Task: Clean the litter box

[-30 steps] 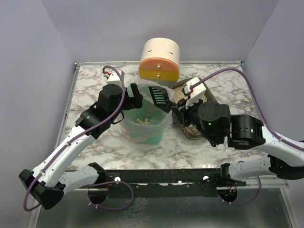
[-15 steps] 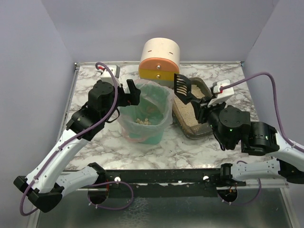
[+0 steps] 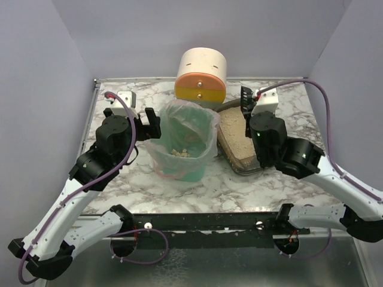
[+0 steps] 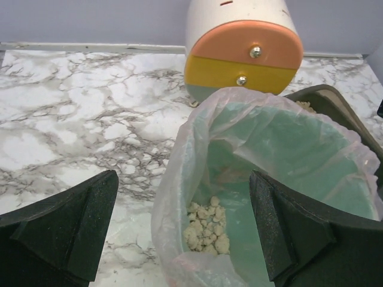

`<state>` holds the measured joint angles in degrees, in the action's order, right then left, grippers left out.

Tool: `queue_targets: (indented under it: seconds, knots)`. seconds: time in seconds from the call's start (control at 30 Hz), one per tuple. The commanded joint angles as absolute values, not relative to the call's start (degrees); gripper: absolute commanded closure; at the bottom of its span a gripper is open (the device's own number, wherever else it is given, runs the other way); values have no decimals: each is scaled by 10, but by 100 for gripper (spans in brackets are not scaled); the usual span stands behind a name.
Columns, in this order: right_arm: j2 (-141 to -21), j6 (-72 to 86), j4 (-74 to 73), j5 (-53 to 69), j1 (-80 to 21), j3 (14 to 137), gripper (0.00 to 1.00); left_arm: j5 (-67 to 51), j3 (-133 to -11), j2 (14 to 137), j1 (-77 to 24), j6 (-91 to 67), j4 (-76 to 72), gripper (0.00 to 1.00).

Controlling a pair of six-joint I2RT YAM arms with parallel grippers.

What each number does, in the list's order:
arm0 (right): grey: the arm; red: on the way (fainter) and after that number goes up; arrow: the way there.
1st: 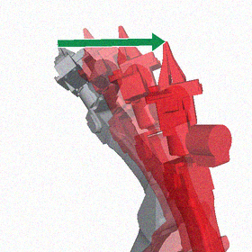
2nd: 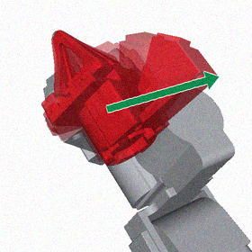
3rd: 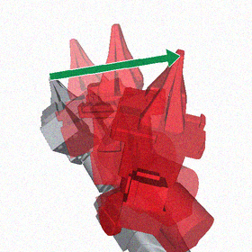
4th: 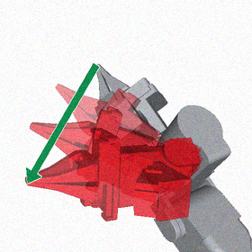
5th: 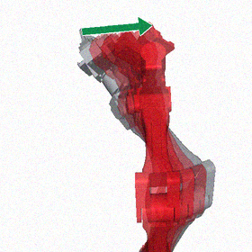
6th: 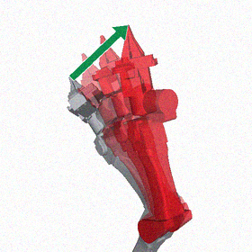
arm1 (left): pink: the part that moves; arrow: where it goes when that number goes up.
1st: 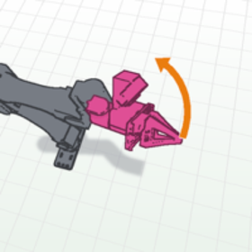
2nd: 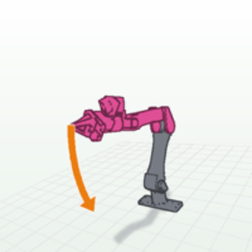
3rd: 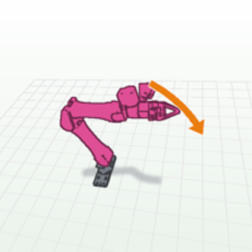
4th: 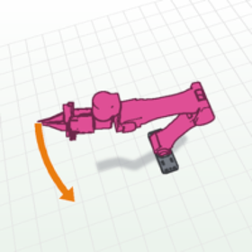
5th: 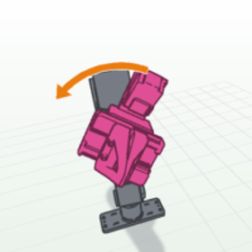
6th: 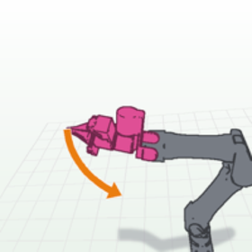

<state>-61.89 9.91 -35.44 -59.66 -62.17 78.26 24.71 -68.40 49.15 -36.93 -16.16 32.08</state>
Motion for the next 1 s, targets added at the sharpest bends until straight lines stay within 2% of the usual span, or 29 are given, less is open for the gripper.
queue_targets:
  seconds: [0.0,0.3,0.77,0.97]
  knots:
    - [-644,109,-336,-470,-543,775,99,296,-647,473,-368,-145,327,1]
    - [-684,176,-378,-240,-341,763,99,312,-594,452,-368,-153,301,1]
    - [-672,330,-408,-84,-149,646,99,289,-575,449,-368,-160,262,1]
    - [-679,386,-390,-4,-100,589,99,292,-560,453,-368,-161,250,1]
